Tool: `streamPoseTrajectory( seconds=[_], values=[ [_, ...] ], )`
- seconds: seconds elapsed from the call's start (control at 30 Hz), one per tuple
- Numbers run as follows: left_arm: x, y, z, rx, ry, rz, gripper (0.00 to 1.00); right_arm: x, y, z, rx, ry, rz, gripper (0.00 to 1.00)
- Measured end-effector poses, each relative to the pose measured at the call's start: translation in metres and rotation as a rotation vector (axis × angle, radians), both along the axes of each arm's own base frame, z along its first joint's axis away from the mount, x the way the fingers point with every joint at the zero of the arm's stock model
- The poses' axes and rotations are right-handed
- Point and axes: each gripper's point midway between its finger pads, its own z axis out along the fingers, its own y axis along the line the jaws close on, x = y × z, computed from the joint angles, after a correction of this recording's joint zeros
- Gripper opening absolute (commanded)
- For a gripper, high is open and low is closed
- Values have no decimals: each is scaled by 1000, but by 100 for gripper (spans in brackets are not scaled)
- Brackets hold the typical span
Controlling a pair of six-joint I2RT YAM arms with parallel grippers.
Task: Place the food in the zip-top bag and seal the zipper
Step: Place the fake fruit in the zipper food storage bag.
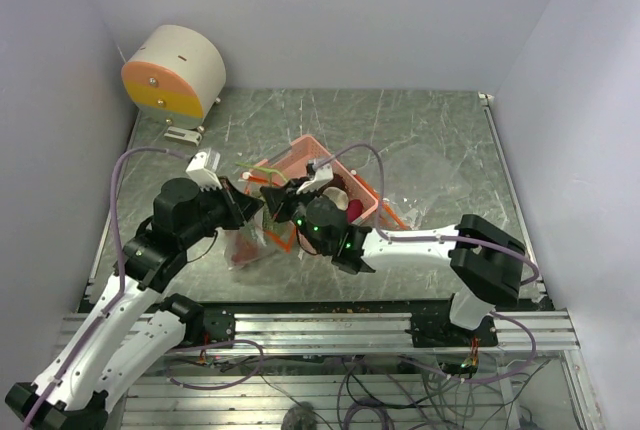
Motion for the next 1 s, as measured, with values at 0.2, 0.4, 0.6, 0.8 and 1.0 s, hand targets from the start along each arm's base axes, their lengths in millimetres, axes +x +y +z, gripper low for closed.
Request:
streamPoseTrajectory(
  seconds=[0.2, 0.4, 0.6, 0.8, 1.0],
  values=[
    [7, -3, -14, 30, 42, -2, 7, -25, 16, -28, -62, 40, 54, 23],
    [11, -3, -17, 66, 43, -6, 7, -28, 8, -35, -129, 47, 50, 26],
    [15, -1, -10, 82, 19, 3, 7, -46, 3, -23, -148, 20, 141, 5],
    [17, 2, 6, 91, -16, 13, 7, -57, 10, -28, -173, -3, 225, 26],
    [13, 9, 7, 115, -23, 27, 7, -61, -3, -26, -221, -40, 236, 53]
  ],
)
